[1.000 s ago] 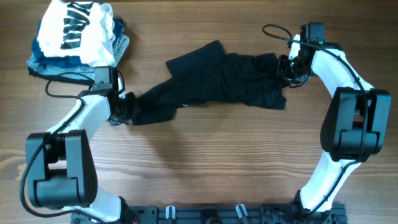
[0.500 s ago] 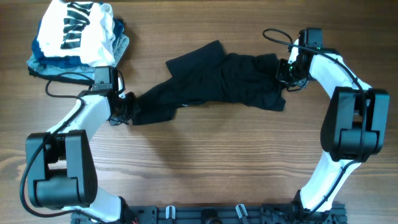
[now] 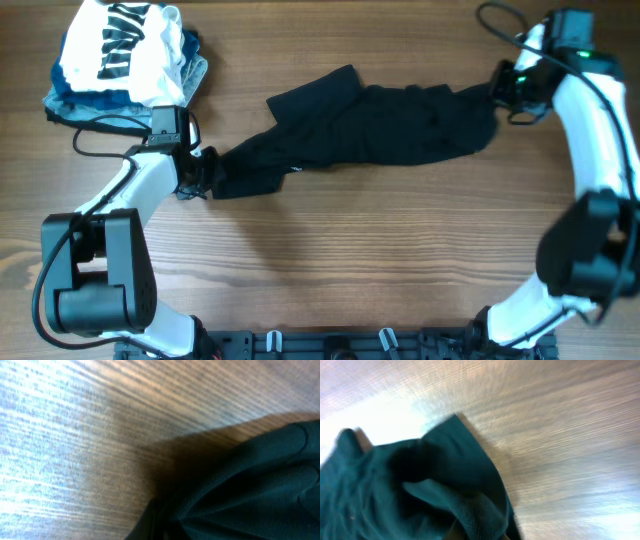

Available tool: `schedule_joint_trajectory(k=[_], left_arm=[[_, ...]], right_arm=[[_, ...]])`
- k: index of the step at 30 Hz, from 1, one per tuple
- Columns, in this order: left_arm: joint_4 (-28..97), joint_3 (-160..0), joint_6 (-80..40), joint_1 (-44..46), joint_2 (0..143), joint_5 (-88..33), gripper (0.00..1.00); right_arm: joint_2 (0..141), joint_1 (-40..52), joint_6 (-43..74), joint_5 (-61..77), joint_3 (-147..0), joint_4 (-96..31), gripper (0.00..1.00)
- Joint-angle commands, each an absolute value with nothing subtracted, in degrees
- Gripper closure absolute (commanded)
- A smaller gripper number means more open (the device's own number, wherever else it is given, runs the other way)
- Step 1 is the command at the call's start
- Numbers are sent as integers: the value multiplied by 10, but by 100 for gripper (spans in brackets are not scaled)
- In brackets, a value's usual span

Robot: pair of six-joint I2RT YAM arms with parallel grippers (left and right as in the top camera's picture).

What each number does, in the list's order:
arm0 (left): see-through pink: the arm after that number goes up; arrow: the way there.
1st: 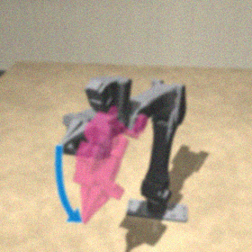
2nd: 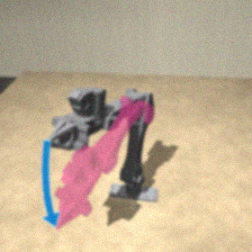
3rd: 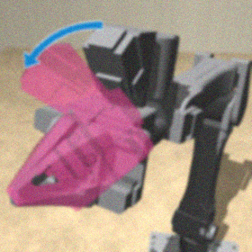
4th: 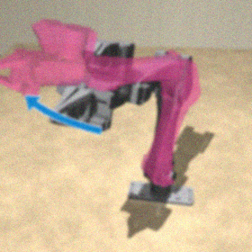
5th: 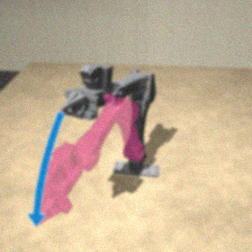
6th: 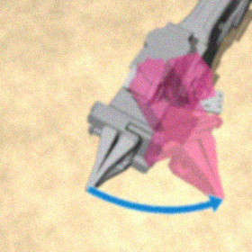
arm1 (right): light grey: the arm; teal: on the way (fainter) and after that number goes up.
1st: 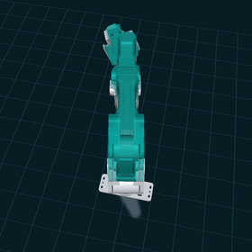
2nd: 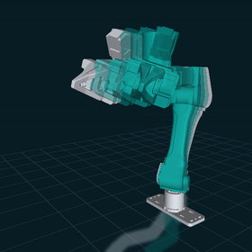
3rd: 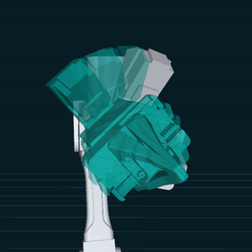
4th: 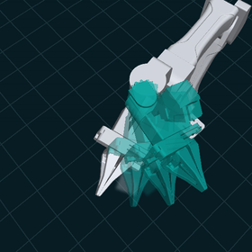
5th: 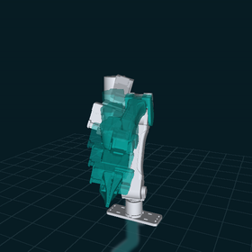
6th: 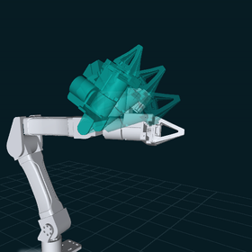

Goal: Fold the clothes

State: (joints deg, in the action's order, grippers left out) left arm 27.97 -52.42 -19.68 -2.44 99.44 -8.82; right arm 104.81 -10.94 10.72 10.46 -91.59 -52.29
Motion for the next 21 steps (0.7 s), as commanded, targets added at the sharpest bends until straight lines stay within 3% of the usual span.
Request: schedule_joint_trajectory(k=[1, 13, 21], left_arm=[[276, -524, -202, -28, 1000, -80, 96], [364, -695, -180, -28, 903, -63, 96], [406, -732, -167, -27, 725, -63, 96]], right_arm=[[989, -129, 84, 110, -929, -536, 96], [881, -219, 59, 235, -930, -532, 96], [857, -259, 62, 292, -930, -531, 96]])
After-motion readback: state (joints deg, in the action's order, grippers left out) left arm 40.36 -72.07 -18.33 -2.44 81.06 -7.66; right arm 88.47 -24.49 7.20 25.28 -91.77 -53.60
